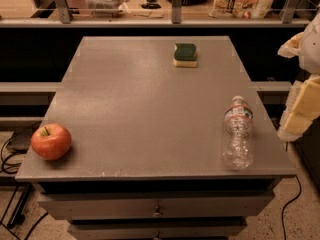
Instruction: Move water bottle near apple
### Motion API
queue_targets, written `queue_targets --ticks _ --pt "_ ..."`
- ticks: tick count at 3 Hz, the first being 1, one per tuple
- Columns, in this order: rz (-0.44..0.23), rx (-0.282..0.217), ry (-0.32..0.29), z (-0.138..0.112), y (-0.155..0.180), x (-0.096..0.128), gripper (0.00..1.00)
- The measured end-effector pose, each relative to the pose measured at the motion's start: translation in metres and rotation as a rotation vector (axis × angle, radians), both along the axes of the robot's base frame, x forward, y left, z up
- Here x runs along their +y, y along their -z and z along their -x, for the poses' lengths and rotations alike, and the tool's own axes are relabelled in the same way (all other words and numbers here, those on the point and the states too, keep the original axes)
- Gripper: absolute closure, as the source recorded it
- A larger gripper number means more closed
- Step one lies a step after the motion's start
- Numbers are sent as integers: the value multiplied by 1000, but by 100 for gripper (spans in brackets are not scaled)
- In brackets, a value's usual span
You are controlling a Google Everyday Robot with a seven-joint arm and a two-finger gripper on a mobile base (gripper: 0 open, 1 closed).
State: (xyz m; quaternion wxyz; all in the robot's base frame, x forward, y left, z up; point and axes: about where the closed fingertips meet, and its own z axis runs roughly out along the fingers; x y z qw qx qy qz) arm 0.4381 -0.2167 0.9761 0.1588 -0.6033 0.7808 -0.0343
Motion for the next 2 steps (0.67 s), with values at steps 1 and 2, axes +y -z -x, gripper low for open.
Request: queue_targets --ticks 1,2 --pt "0 0 0 0 0 0 0" --pt "-15 31 65 -5 8 2 0"
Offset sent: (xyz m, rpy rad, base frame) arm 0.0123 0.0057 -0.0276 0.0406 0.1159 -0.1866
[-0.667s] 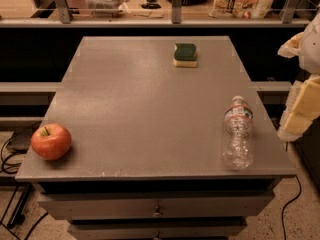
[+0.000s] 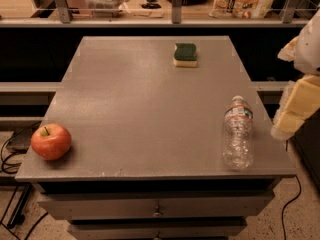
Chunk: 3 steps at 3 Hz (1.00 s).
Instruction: Move water bottle near apple
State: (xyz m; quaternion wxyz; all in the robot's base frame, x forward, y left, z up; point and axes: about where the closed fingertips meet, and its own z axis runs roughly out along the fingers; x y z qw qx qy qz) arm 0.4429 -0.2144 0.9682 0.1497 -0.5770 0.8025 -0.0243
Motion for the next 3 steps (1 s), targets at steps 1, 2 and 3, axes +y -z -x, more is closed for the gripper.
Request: queue_targets --ticks 1,2,3 --pt "-79 74 112 -3 21 9 0" --pt "-194 154 266 -2 43 29 0" --pt "-216 170 343 -3 43 31 0"
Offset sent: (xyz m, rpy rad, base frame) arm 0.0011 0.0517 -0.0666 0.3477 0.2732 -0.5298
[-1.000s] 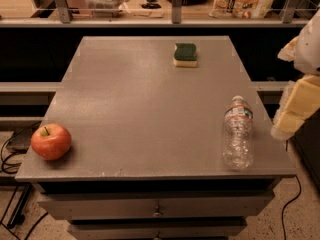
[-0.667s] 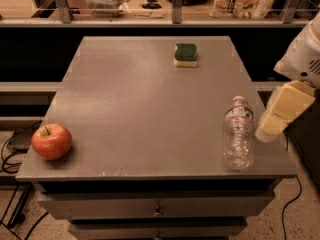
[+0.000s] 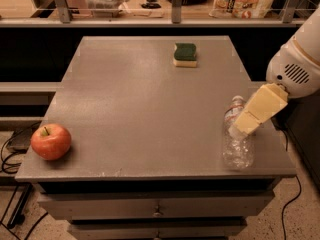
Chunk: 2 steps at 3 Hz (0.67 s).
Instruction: Move water bottle near apple
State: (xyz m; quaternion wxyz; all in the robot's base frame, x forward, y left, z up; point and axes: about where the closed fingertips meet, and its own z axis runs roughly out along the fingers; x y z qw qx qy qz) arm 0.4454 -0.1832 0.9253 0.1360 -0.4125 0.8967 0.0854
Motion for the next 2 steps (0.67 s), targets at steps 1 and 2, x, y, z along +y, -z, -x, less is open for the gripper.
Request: queue_targets --ticks 1,2 --pt "-11 6 3 -2 11 2 0" --pt "-51 22 19 -8 38 10 0"
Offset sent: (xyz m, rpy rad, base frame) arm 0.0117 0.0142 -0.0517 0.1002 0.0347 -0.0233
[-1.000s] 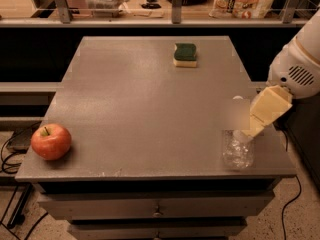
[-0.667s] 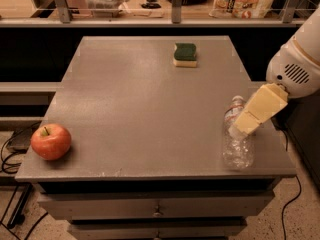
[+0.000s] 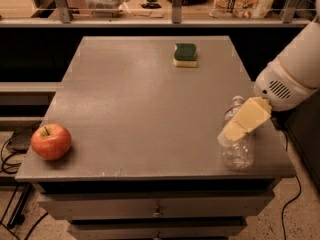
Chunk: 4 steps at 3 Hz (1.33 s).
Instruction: Move water bottle near apple
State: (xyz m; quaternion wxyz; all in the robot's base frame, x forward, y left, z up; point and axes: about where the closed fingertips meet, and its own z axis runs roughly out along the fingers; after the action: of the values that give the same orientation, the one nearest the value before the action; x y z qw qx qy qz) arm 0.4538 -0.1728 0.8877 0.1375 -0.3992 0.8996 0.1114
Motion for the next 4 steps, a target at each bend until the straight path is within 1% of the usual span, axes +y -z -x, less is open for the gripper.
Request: queue_targets --ticks 1,2,3,4 --pt "20 14 47 -5 23 -2 0" --pt "58 62 116 -6 52 -10 0" --pt "90 71 145 -5 60 -12 19" --pt "93 34 127 -5 39 -5 43"
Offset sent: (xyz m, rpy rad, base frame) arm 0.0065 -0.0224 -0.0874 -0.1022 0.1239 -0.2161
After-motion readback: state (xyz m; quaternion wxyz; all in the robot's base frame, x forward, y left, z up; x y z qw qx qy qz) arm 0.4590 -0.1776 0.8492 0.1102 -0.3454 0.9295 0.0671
